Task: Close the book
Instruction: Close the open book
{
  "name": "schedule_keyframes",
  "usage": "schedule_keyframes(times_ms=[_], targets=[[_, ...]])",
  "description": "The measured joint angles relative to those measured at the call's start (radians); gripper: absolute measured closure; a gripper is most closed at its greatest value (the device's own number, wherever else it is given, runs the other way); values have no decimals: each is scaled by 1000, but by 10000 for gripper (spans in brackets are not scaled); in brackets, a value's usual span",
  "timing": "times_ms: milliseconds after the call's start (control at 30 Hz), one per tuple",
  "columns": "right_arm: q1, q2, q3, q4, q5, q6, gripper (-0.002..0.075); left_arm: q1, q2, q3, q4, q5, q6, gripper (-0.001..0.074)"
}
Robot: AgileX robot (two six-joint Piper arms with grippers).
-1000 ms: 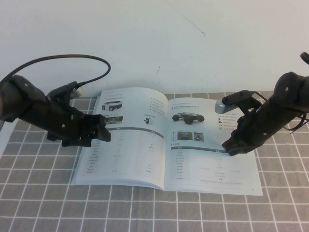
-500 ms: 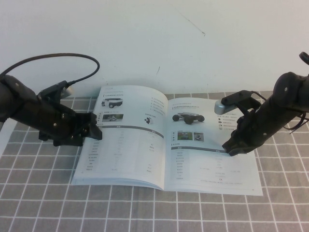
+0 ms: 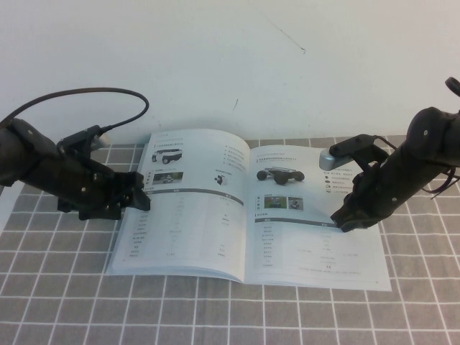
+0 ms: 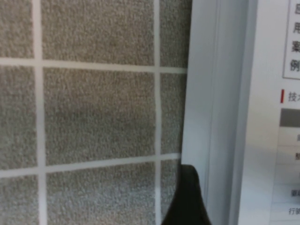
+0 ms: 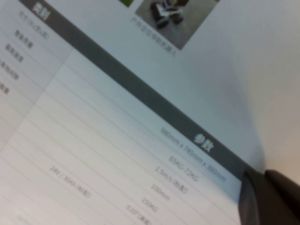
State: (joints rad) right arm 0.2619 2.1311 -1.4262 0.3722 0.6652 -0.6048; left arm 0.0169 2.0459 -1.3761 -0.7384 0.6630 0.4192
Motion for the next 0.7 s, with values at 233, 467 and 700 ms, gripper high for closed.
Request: schedule_keyframes(times_ms=[233, 467, 700], targets=[[0, 0, 0, 0, 0, 0, 729, 0, 1, 0, 39, -7, 0, 258], [0, 0, 0, 0, 0, 0, 729, 0, 14, 0, 41, 3, -3, 258], [0, 0, 0, 0, 0, 0, 729, 0, 20, -8, 28, 43, 1, 258]])
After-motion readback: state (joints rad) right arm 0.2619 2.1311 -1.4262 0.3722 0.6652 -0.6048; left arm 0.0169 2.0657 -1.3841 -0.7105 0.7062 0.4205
